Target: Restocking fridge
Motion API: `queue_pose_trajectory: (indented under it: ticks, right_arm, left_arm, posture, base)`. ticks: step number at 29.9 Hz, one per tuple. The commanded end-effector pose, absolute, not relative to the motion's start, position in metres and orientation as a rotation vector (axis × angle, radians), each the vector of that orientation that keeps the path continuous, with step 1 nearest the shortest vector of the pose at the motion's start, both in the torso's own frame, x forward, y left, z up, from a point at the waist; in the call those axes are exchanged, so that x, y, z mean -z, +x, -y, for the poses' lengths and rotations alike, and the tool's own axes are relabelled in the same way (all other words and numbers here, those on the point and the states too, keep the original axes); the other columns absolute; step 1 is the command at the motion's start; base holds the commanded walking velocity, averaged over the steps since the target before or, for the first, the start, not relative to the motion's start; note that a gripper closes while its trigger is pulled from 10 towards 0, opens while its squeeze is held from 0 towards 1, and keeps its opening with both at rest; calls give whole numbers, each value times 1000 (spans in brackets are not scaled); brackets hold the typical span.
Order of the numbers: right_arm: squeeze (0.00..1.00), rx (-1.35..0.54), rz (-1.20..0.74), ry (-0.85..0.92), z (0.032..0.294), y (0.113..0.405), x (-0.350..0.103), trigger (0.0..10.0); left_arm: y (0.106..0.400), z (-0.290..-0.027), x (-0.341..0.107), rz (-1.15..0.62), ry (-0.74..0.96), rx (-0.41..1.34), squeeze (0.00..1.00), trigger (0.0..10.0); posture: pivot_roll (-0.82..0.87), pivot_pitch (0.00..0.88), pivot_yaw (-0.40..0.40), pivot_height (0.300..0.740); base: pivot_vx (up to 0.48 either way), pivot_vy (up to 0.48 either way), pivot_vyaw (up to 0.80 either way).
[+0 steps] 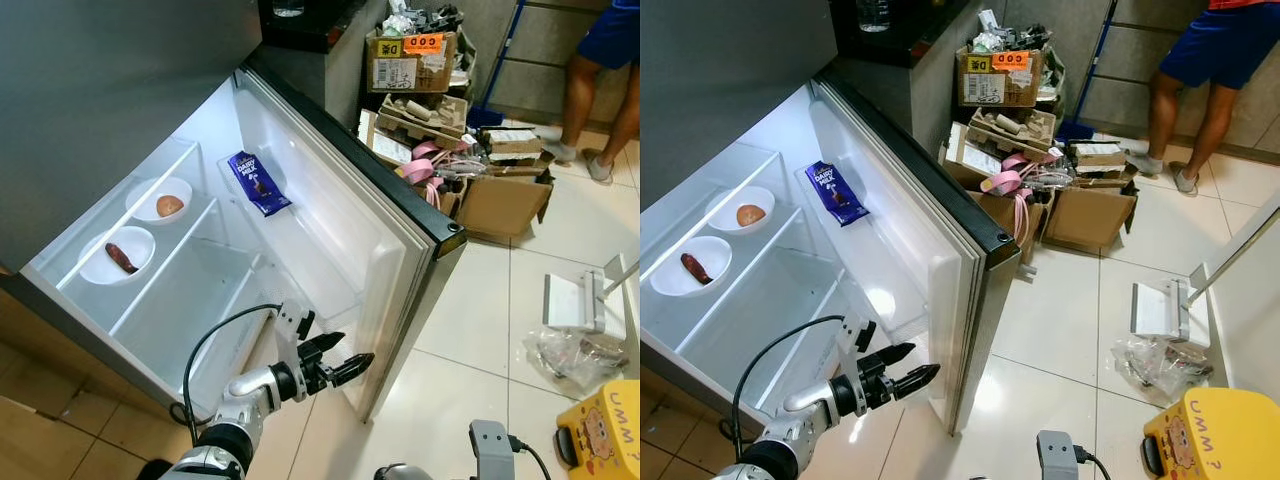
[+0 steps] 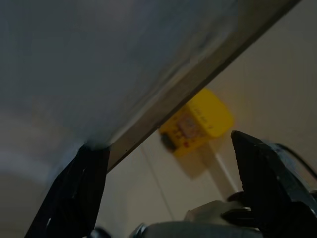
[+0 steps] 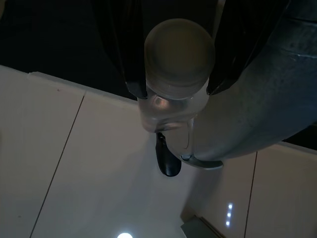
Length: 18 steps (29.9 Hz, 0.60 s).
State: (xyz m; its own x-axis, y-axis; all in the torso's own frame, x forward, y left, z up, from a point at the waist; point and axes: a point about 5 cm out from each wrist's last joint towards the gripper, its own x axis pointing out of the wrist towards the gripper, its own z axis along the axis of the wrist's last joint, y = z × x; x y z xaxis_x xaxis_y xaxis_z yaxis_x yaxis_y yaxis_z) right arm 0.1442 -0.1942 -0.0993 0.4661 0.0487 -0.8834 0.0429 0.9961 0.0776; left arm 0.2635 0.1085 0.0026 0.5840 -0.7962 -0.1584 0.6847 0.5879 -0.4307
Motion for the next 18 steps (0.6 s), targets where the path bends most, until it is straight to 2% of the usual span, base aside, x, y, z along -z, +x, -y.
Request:
queue_pose_trajectory:
  ticks: [1,9,12,14,18]
  right_arm:
    - [0,7,-1086,93,196,142,100,10000]
    - [0,7,-1088,94,196,140,100,10000]
    - [0,6,-1089,93,196,140,100,10000]
    - [0,4,-1088,94,195,141,100,10000]
    - [0,2,-1085,96,194,142,100,10000]
  left_arm:
    - [259,-123,7,-396,-339,788,0,10000]
    - [262,-157,-3,-329,-524,756,0,10000]
    - [261,-164,-2,-348,-500,742,0,10000]
    - [259,-177,5,-405,-409,655,0,10000]
    - [259,-193,10,-460,-339,510,0,10000]
  posture:
    - [-48,85,-5,740]
    - [-41,90,-5,740]
    - [-40,90,-6,740]
    - [-37,89,-3,740]
    - [-38,88,-2,740]
  base:
    - [0,0,0]
    - [0,0,0]
    - [0,0,0]
    - [0,0,0]
    - [0,0,0]
